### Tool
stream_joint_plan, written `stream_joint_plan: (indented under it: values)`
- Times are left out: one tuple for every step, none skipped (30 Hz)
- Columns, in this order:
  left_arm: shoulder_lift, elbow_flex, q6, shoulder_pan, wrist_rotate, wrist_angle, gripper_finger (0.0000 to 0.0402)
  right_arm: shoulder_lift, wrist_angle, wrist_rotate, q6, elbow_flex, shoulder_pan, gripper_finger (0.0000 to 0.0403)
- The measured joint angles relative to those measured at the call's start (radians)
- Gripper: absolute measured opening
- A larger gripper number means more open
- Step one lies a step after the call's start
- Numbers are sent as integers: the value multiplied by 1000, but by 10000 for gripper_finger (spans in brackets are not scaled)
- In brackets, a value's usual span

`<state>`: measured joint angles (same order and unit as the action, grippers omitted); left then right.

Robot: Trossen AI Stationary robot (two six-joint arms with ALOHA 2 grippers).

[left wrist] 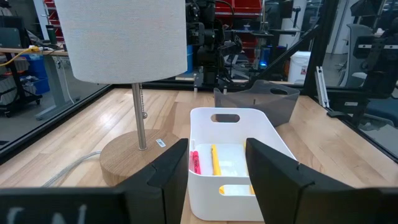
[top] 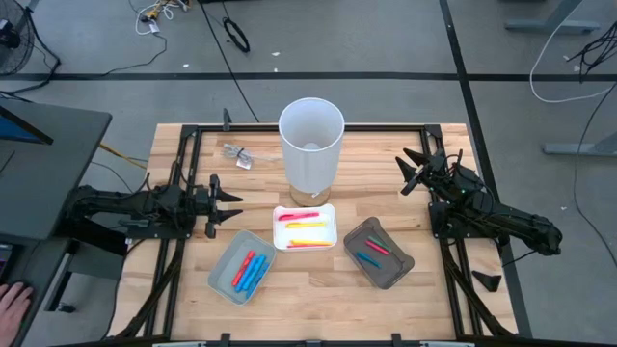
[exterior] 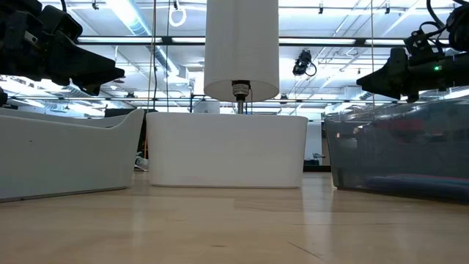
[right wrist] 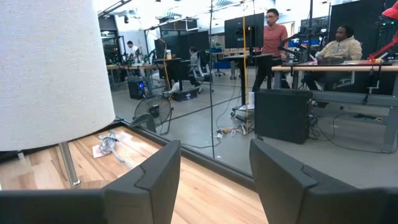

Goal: Pick & Place Markers
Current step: Return to Home Position

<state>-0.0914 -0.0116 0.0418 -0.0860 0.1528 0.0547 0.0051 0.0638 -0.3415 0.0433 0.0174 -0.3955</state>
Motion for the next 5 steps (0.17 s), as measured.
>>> stream_joint_plan:
  values:
    - [0,0,0,0,0,0,165,0,0,0,0,0,0,194]
    - [0,0,0,0,0,0,165,0,0,0,0,0,0,194]
    - [0,0,0,0,0,0,165,0,0,0,0,0,0,194]
    - [0,0,0,0,0,0,165,0,0,0,0,0,0,194]
    - [0,0,0,0,0,0,165,0,0,0,0,0,0,194]
